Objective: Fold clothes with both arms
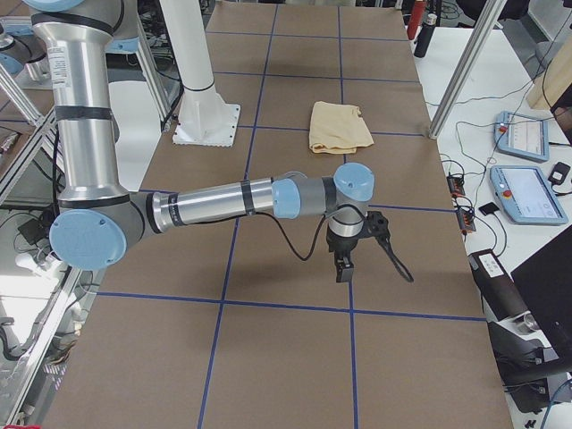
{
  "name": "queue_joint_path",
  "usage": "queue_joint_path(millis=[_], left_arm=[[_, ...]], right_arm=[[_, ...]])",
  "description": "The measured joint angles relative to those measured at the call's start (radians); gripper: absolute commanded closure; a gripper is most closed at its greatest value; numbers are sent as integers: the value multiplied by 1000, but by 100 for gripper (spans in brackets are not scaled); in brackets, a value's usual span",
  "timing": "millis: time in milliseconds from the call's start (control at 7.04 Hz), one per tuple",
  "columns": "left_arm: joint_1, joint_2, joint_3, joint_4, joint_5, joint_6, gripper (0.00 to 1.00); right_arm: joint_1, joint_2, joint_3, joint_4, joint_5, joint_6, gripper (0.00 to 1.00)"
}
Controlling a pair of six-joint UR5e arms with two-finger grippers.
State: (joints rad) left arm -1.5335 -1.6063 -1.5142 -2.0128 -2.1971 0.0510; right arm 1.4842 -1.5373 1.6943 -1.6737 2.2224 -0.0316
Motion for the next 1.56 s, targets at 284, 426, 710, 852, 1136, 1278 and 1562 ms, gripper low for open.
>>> queue_joint_path(millis=[284, 426, 710, 852, 1136, 1278, 1562], left_arm=[[-7, 19, -29, 102, 0, 1, 0], [-10, 22, -93, 231, 0, 1, 0], [-11, 32, -230, 512, -10, 2, 0], [-11, 47, -237, 552, -15, 8, 0], [-13, 64, -197, 514, -18, 54, 0], [-14, 66, -184, 500, -18, 70, 0], [-14, 67, -177, 491, -18, 78, 0]], right_arm=[[48, -46, -17, -7, 67, 1, 0], [63, -64, -20, -8, 88, 0, 0], [76, -84, -23, -6, 102, -1, 0], [78, -87, -25, -5, 104, -1, 0], [79, -92, -26, -4, 107, 0, 0], [79, -98, -24, -2, 121, 0, 0], [84, -111, -20, 1, 150, 1, 0]])
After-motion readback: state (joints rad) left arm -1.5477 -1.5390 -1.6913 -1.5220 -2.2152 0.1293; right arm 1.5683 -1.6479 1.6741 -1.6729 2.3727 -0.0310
